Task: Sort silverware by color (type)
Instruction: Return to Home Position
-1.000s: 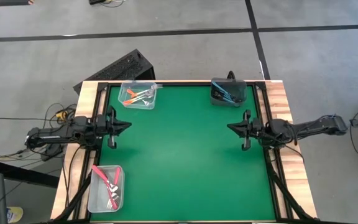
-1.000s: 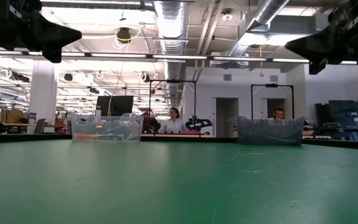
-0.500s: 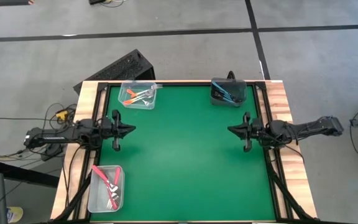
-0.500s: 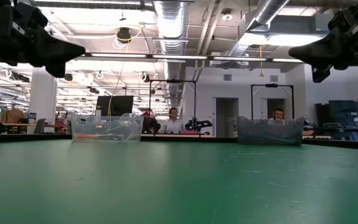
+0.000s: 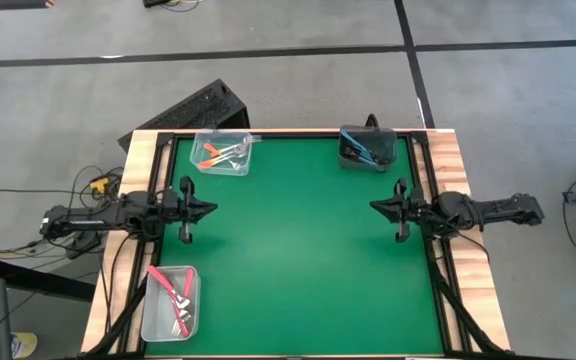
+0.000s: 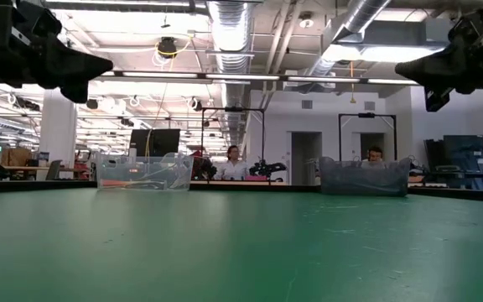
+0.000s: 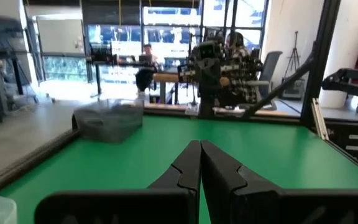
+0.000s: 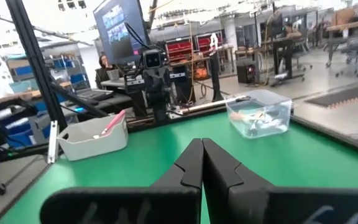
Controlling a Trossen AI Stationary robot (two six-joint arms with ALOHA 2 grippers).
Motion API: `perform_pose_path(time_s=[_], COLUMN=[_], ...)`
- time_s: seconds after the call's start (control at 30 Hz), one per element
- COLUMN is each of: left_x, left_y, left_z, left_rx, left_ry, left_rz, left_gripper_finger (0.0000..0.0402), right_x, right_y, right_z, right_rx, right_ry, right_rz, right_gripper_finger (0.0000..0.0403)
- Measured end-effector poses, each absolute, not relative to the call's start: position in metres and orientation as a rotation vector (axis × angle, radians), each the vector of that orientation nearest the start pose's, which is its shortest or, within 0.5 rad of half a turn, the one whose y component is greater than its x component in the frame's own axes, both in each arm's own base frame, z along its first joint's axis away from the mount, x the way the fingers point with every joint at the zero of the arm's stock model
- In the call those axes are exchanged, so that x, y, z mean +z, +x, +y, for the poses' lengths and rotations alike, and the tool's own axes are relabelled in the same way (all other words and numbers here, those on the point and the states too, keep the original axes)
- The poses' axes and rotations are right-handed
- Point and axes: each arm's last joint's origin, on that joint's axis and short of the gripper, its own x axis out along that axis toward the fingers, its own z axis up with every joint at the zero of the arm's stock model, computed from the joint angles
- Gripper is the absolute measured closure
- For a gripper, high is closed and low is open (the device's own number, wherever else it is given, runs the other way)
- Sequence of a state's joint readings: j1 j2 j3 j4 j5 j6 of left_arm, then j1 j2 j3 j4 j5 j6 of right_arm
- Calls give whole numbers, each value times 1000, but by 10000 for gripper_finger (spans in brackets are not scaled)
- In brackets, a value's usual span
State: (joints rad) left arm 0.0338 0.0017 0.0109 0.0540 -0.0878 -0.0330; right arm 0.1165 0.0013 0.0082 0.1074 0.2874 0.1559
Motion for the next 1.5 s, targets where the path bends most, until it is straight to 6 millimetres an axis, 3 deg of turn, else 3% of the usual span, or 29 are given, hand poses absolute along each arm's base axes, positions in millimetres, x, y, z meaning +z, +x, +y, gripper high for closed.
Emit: perform_pose_path(time_s=[0.63, 0.9, 1.5], left_x=[172, 171, 171], left_y=[97, 97, 97], left_z=[8, 8, 8], left_rx=[198, 202, 202], left_ry=[6, 118, 97], left_rz=[-59, -48, -50], left_gripper_finger=[401, 401, 401], right_x=[170, 169, 169], right_y=[98, 98, 98], right_z=[4, 4, 4], right_rx=[-137, -147, -148], right_ry=[212, -86, -99], right_rz=[-57, -31, -26], right_gripper_finger=[381, 381, 381])
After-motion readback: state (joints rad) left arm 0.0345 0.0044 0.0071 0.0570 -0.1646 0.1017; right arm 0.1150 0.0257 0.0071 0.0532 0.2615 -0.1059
